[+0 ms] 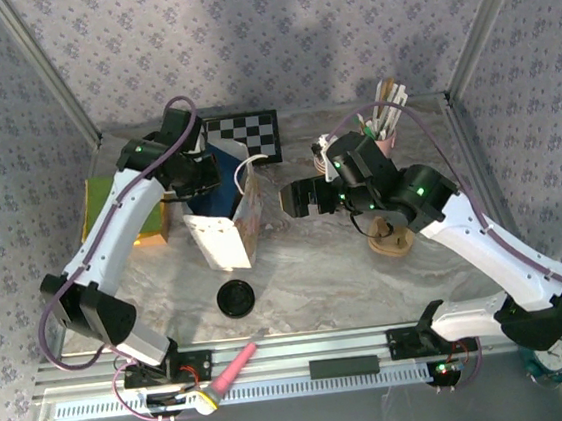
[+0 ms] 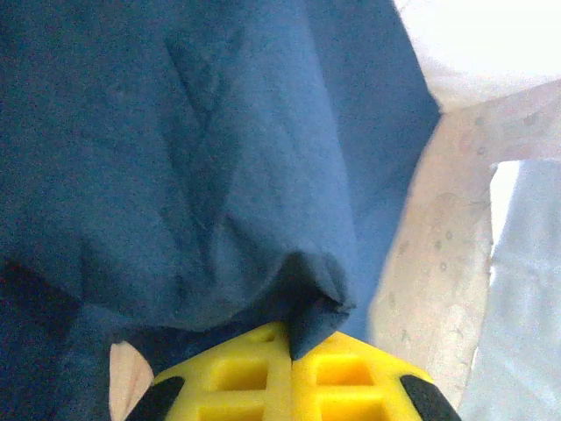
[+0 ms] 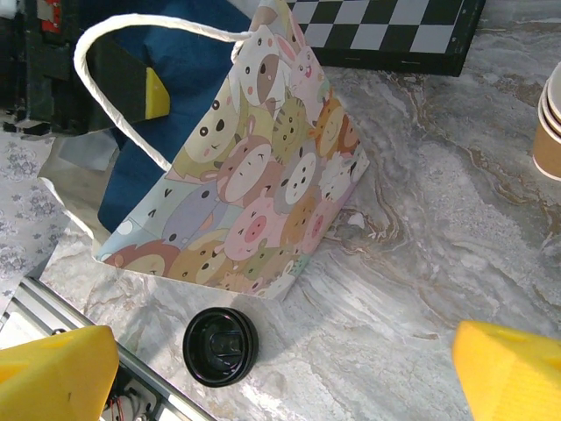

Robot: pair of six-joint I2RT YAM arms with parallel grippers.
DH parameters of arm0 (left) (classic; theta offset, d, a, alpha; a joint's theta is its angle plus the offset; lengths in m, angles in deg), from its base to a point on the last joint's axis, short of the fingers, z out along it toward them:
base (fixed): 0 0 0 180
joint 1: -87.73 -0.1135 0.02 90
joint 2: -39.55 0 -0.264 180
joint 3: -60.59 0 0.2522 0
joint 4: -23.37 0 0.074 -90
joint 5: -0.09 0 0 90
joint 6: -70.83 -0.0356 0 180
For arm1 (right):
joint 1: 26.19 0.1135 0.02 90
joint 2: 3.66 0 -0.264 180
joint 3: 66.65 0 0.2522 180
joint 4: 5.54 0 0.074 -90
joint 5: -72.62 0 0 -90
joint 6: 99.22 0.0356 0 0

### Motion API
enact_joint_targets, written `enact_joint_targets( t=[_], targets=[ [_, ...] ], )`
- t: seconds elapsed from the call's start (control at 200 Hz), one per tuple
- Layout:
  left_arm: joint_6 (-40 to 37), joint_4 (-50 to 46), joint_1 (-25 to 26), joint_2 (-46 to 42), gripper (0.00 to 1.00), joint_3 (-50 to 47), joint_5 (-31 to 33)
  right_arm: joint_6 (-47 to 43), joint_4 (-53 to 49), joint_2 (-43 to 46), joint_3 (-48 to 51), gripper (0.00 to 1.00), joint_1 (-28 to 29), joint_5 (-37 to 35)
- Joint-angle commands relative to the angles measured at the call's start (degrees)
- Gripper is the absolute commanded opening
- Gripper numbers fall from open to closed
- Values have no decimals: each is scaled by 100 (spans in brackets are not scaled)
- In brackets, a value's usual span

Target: Pack the takeout coffee

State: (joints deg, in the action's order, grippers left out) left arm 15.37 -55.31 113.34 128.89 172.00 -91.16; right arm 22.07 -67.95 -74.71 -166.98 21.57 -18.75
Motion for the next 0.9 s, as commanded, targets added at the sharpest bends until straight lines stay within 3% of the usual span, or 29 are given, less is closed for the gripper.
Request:
enact_joint_targets(
  t=[0.0, 0.59, 0.64, 0.7, 0.765, 0.825, 0.895],
  targets=[
    [-112, -216, -47, 46, 0, 62, -4, -35, -141, -23, -183, 100, 17, -125],
    [-209, -590, 194, 612, 1, 393, -160, -27, -78, -38, -71, 100, -138, -50],
    [-218, -646, 197, 637, 12, 436, -144, -22, -73, -41, -49, 100, -158, -52],
    [-211, -711, 195, 630, 34, 529, -74, -26, -58, -46, -23, 100, -170, -31],
    [-204, -806, 192, 614, 45, 724, 4, -26, -33, -45, 6, 100, -207, -6],
    [-193, -900, 174, 583, 62, 910, 102, -26, -31, -50, 7, 100, -264, 13],
    [-150, -969, 110, 520, 72, 1115, 149, -19, -55, -50, 17, 100, -322, 14]
  ],
)
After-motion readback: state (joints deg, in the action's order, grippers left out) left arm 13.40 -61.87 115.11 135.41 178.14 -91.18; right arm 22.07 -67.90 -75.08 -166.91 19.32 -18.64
